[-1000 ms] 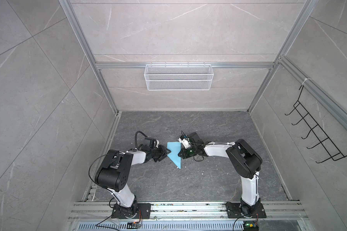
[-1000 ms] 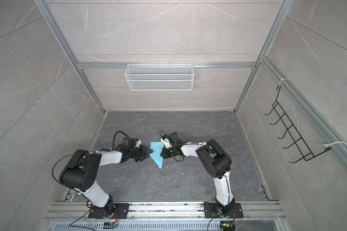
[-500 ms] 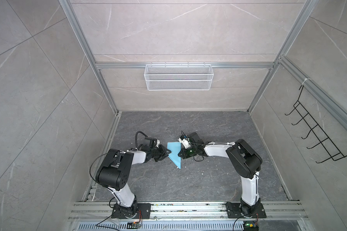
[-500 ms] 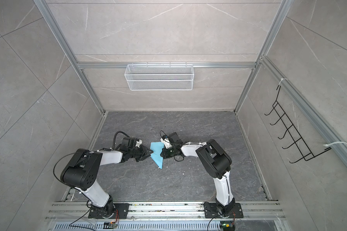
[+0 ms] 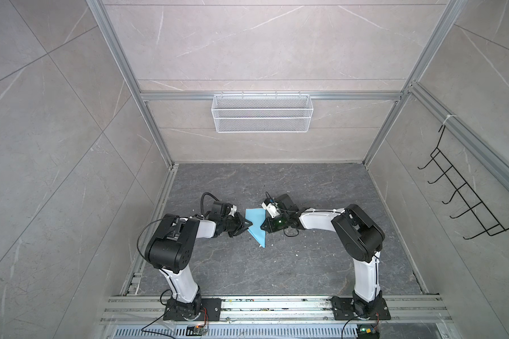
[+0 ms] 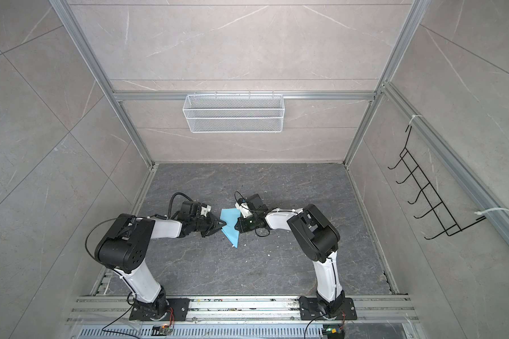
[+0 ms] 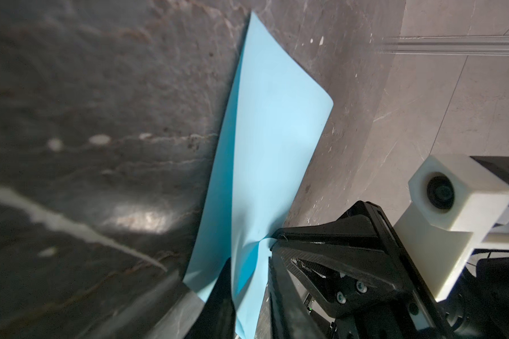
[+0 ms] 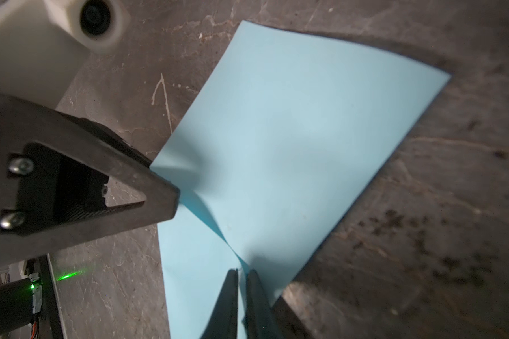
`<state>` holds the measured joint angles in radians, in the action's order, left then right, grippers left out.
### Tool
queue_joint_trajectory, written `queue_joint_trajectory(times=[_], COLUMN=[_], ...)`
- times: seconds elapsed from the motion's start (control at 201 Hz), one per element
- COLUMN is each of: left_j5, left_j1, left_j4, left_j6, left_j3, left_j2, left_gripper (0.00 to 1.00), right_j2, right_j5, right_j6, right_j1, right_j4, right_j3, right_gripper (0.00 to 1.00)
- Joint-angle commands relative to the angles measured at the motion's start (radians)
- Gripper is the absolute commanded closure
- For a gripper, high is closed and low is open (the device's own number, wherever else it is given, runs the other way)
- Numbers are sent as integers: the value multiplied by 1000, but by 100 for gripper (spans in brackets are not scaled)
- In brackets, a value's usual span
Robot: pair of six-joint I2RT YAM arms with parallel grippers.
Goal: Fold a paper plane with a square sheet of paper (pick it up from the middle)
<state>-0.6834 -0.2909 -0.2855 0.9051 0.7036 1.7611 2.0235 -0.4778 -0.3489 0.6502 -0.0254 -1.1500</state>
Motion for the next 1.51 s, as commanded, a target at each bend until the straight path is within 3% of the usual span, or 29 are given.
queue_joint_trajectory(times=[0.0,0.234,0.349,0.473,0.752,0.901,1.085,1.195,1.504], left_j5=[-28,-26,-13,16,229,392,531,561,564], left_j1=[5,4,5,4,-15,-71,-135,-153,-171], left_j4=[-18,-6,1,14,69,186,301,391,430], left_j6=[-35,-43,-39,-19,112,168,247,262,324], left_j3=[27,32,32,32,-46,-71,-72,-41,-35], left_j2=[0,-2,-18,-46,-222,-348,-431,-437,-420], left_gripper=[83,90,92,95,97,96,96,96,97], right_j2=[-1,-112,-189,-265,-373,-387,-348,-334,-197], right_j5=[54,87,152,224,367,486,475,479,500], right_j6=[-12,-45,-41,-11,131,265,381,437,559], right_j1=[-8,-28,-31,-30,35,140,225,270,343], right_j4=[46,56,46,11,-100,-169,-328,-511,-828], right_j3=[13,23,71,146,256,278,318,399,475], right_gripper=[84,65,51,44,35,33,40,42,46])
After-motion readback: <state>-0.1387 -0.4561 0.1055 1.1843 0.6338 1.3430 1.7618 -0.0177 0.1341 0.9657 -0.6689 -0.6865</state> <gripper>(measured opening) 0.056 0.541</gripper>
